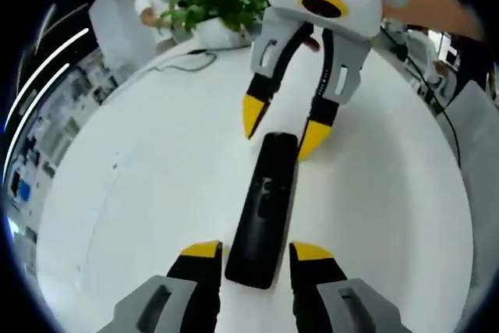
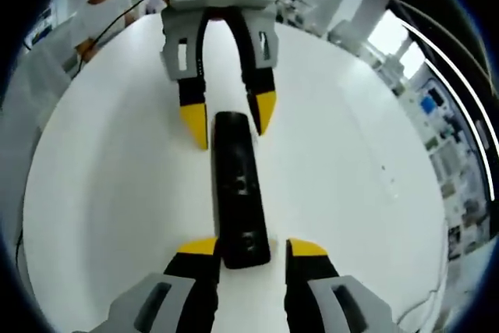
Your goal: Press the specified remote control buttons in sequence, fully releasing each button before pressing the next.
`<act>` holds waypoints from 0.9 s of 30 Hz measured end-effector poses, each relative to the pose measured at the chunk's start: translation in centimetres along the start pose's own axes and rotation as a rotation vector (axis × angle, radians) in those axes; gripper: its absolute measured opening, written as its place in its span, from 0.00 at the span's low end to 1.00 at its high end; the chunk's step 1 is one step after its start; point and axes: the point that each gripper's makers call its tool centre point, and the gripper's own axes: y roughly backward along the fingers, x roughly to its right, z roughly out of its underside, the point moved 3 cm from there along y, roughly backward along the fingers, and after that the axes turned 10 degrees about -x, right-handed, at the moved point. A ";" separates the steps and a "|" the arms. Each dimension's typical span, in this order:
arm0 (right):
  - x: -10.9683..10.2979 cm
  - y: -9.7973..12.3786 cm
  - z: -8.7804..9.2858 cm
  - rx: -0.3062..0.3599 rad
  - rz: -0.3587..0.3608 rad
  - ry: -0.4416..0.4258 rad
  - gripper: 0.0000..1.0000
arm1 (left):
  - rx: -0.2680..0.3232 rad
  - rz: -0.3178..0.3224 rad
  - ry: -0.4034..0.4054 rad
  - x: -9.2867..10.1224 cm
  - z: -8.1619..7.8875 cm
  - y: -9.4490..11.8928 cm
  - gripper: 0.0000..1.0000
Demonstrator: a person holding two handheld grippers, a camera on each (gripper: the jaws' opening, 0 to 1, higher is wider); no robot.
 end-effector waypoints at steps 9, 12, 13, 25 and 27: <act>0.3 0.8 -0.6 0.129 0.024 -0.144 0.32 | 0.128 -0.010 0.136 -0.5 -0.6 1.7 0.37; 0.1 1.4 -0.3 0.160 0.024 -0.178 0.33 | 0.177 -0.012 0.178 -0.2 -0.9 2.2 0.40; 0.1 1.5 0.0 0.164 0.026 -0.187 0.33 | 0.200 -0.012 0.197 -0.1 -1.0 2.4 0.40; -2.3 4.9 0.4 0.347 0.091 -0.378 0.41 | 0.403 -0.091 0.393 1.8 0.3 5.5 0.59; -2.7 5.7 0.4 0.367 0.104 -0.397 0.42 | 0.445 -0.094 0.420 2.8 0.2 6.3 0.58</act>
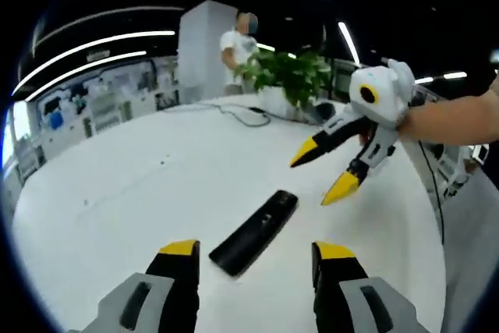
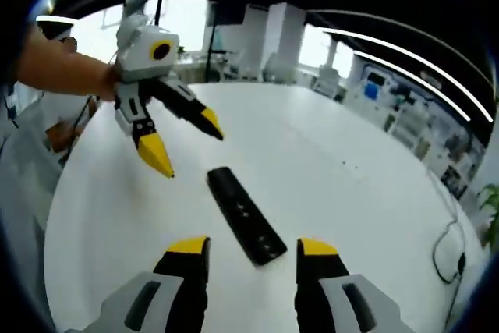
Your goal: Press the specified remote control buttons in sequence, fully releasing each button before pressing the next.
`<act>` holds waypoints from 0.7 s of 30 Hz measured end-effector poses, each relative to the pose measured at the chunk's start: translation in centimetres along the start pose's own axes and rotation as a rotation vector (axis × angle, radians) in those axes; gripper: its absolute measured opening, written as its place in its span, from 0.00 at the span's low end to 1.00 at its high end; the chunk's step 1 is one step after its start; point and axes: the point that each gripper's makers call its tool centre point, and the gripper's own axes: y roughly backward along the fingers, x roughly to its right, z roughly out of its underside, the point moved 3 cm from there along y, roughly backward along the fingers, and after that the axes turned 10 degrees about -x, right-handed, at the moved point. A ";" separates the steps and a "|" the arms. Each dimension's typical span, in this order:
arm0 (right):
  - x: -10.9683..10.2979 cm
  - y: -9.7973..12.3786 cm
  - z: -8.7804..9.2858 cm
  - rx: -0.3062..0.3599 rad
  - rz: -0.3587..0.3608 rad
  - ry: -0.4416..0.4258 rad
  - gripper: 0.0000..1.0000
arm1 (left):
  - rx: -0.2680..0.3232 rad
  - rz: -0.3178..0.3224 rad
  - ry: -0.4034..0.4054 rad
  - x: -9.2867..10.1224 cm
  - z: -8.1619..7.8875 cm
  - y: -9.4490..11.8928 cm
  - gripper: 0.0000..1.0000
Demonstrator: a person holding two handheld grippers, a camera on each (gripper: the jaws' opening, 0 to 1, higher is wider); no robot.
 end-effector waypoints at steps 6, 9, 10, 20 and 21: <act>-1.7 3.2 -1.3 0.129 0.034 -0.091 0.48 | 0.142 -0.033 0.079 1.3 -0.7 3.1 0.66; -2.7 4.7 -1.5 0.163 0.046 -0.102 0.52 | 0.174 -0.057 0.081 2.4 -0.4 4.8 0.68; -3.1 5.4 -1.5 0.178 0.055 -0.115 0.53 | 0.183 -0.053 0.084 3.0 -0.2 5.4 0.70; -7.8 10.5 -1.1 0.306 0.075 -0.174 0.58 | 0.260 -0.083 0.103 7.8 1.1 10.2 0.73; -8.2 10.8 -1.0 0.315 0.077 -0.180 0.59 | 0.262 -0.084 0.100 8.4 1.2 10.5 0.73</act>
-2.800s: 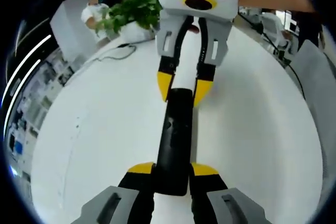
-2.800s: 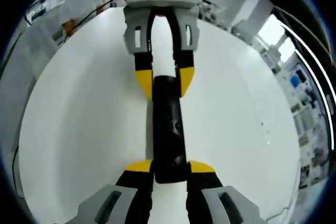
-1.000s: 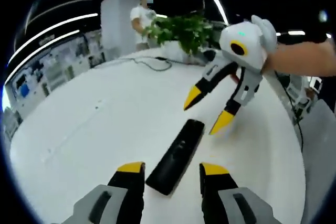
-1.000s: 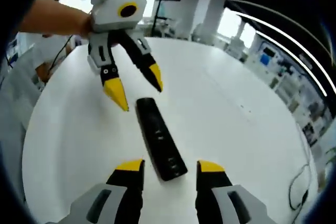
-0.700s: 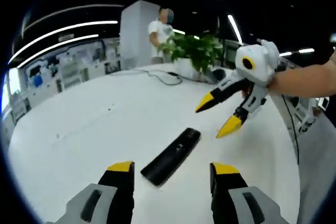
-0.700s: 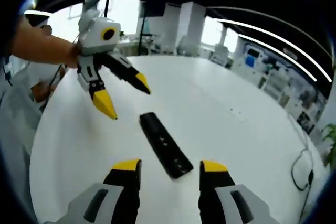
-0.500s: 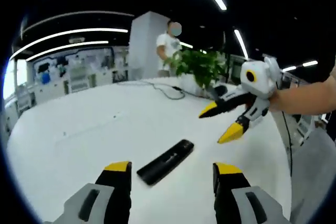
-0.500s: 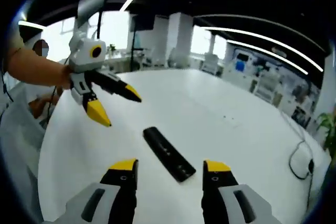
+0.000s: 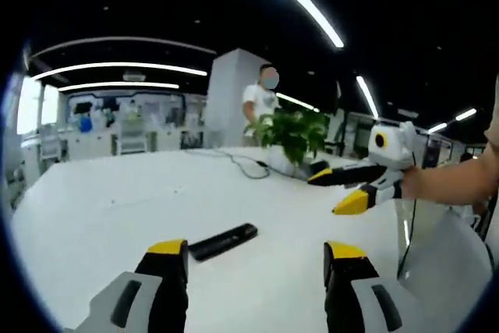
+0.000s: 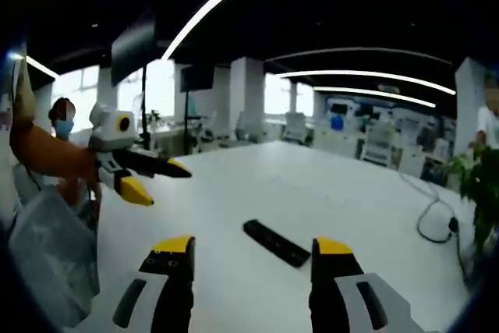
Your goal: Press the specified remote control buttons in sequence, fully releasing each button before pressing the next.
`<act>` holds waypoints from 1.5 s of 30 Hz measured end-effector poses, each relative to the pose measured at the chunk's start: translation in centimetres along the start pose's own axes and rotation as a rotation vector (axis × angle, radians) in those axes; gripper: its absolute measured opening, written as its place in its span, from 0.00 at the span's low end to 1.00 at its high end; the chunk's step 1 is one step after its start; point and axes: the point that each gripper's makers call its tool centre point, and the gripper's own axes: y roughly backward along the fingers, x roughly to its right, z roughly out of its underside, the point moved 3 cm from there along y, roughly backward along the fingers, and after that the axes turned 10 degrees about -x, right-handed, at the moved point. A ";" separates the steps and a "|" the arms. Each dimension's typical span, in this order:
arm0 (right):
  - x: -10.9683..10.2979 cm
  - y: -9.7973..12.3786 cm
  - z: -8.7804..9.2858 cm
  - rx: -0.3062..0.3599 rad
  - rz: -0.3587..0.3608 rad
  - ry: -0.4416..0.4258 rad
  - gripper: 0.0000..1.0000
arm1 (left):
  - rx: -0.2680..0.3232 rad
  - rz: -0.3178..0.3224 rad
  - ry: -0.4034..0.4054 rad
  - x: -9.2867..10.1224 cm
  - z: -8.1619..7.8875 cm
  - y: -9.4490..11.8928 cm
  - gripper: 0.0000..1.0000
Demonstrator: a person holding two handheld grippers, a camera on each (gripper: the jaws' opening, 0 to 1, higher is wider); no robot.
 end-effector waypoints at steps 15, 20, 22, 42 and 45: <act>-4.3 4.3 0.8 0.077 -0.014 -0.060 0.65 | 0.022 -0.005 0.028 4.4 1.1 3.1 0.81; -5.0 4.8 1.4 0.080 -0.011 -0.097 0.66 | 0.019 -0.008 0.021 5.2 1.5 3.7 0.81; -5.3 5.0 1.3 0.081 -0.008 -0.102 0.66 | 0.020 -0.012 0.023 5.4 1.6 3.9 0.81; -7.3 4.3 2.9 0.028 -0.017 -0.130 0.73 | 0.035 -0.061 0.082 5.7 2.8 4.6 0.82; -7.0 4.1 3.6 -0.001 -0.009 -0.128 0.73 | 0.028 -0.080 0.070 5.3 3.0 4.6 0.82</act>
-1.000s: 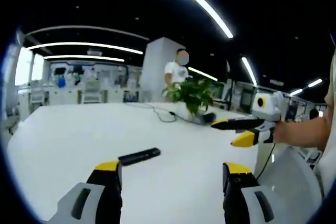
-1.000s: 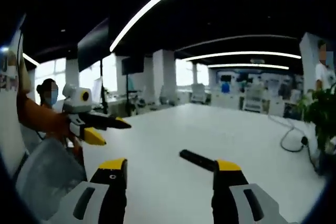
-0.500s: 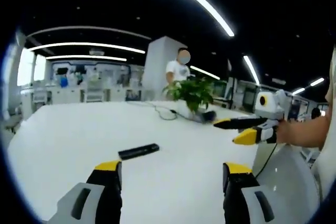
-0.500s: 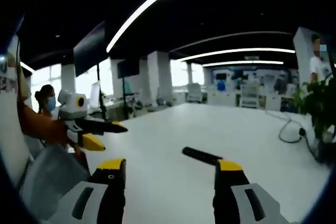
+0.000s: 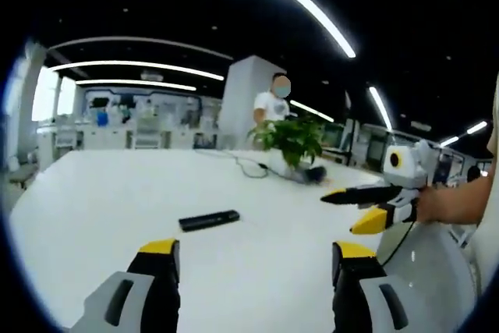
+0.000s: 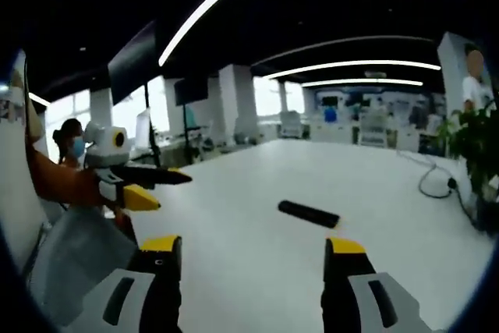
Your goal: Press the specified remote control buttons in sequence, fully releasing each button before pressing the next.
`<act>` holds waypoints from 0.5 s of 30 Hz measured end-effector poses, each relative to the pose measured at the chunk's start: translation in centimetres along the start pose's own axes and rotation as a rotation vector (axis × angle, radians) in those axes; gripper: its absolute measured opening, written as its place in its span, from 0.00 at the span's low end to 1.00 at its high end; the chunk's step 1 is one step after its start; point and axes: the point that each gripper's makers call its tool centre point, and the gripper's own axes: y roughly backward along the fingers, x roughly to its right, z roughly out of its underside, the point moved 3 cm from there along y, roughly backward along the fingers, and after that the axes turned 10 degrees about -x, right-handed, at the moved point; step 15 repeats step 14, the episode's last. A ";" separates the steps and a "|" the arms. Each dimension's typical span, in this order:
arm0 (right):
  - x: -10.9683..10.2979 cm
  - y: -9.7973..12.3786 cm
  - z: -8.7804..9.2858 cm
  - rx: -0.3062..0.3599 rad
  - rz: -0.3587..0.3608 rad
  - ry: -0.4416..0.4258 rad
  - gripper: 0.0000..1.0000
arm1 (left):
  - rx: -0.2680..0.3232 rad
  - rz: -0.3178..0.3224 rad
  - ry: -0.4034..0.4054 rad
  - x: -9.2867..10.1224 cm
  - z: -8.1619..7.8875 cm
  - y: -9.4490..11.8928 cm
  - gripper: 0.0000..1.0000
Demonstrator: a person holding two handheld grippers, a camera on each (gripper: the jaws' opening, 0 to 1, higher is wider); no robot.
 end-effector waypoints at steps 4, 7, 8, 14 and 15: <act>0.4 0.0 0.2 -0.007 0.011 -0.011 0.73 | -0.008 -0.006 0.004 -0.2 0.2 -0.4 0.82; 0.6 -0.3 0.7 -0.028 0.006 -0.003 0.73 | -0.018 -0.010 0.002 -0.3 0.3 -0.9 0.82; 0.8 -0.4 0.8 -0.033 0.004 0.000 0.74 | -0.021 -0.010 0.002 -0.3 0.4 -1.0 0.82; 1.3 -0.9 1.2 -0.059 0.000 0.013 0.73 | -0.037 -0.007 0.004 -0.5 0.7 -1.6 0.82; 1.3 -0.9 1.2 -0.059 0.000 0.013 0.73 | -0.037 -0.007 0.004 -0.5 0.7 -1.6 0.82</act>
